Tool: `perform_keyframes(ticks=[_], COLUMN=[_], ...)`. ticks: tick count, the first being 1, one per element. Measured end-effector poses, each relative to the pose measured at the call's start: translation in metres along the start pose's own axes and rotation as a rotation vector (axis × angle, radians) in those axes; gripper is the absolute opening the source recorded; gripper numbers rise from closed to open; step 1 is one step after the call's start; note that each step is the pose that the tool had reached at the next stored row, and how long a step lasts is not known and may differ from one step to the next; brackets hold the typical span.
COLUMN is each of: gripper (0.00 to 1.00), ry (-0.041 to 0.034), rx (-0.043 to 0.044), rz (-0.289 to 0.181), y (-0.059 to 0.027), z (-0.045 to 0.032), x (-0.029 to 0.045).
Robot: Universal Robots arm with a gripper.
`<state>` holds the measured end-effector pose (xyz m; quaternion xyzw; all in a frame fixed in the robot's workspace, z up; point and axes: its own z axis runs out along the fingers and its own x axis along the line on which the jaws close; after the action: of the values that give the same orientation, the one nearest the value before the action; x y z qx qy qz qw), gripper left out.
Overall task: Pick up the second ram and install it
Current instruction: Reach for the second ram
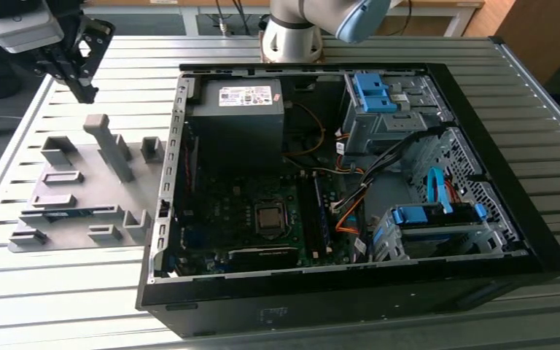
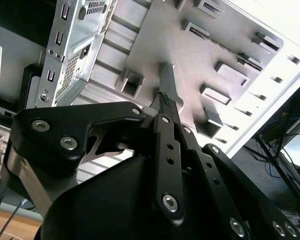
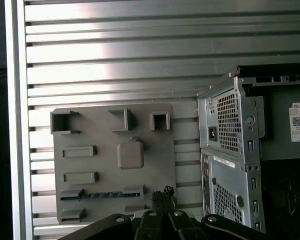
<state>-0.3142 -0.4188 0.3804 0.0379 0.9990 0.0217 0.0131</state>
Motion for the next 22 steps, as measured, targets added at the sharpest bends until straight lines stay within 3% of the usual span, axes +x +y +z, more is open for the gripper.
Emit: perform_keyframes(ticks=[4, 7, 12, 14, 19, 22], gripper=[0.11, 0.11, 0.11, 0.11, 0.11, 0.11], ry=[0.0000, 0.0001, 0.0000, 0.0005, 0.0016, 0.0015], rx=[0.0001, 0.0001, 0.0000, 0.0001, 0.0003, 0.0002], rz=[0.000, 0.000, 0.000, 0.000, 0.000, 0.000], y=[-0.0001, -0.0005, -0.0015, -0.0063, -0.0104, -0.0107], z=[0.0000, -0.0002, -0.0005, -0.0001, 0.0004, 0.0005], x=[0.0011, 0.0061, 0.0203, 0.0392, 0.0549, 0.0569])
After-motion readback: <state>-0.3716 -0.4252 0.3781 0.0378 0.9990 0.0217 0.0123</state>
